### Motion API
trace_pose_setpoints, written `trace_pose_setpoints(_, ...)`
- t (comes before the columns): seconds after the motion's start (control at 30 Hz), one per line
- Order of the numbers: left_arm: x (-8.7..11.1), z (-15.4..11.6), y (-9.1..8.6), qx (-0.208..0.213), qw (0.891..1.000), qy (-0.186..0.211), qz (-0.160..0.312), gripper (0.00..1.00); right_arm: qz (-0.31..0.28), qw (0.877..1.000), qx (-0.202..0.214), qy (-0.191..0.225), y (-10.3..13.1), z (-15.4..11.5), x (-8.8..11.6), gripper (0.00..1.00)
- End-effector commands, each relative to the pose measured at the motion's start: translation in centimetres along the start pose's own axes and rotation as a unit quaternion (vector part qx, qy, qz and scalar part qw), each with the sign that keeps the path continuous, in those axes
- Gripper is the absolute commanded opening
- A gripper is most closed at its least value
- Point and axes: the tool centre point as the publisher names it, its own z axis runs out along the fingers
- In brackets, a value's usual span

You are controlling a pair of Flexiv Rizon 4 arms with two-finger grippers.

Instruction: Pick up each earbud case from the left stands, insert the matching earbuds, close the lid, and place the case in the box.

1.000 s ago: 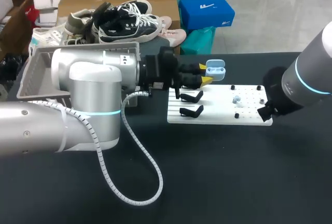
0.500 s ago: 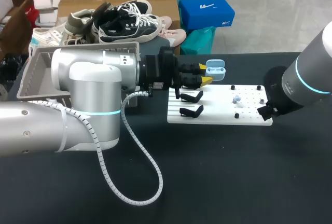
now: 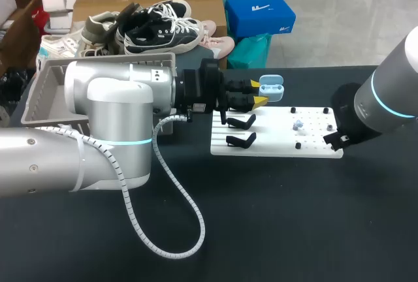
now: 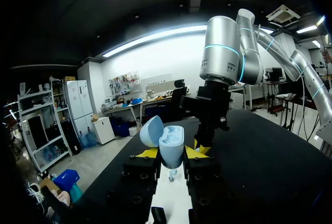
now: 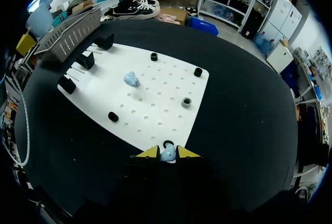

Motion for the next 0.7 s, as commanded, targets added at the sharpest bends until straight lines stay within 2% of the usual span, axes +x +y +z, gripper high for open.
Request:
trace_pose_setpoints(0.03, 0.1, 0.0, 0.0, -0.001, 1.000, -0.002, 0.001, 0.00, 0.002, 1.000, 0.004, -0.003, 0.2, 0.3, 0.1, 0.00)
trace_pose_setpoints(0.33, 0.1, 0.0, 0.0, -0.001, 1.000, -0.002, 0.001, 0.00, 0.006, 1.000, 0.003, -0.003, 0.3, -1.3, 0.2, 0.00)
trace_pose_setpoints(0.57, 0.1, 0.0, 0.0, -0.001, 1.000, -0.002, 0.001, 0.00, 0.005, 1.000, -0.004, -0.007, 1.4, -4.0, 0.4, 0.00)
trace_pose_setpoints(0.7, 0.1, 0.0, 0.0, -0.001, 1.000, -0.002, 0.001, 0.00, -0.003, 0.999, -0.030, -0.016, 2.1, -5.1, 0.5, 0.00)
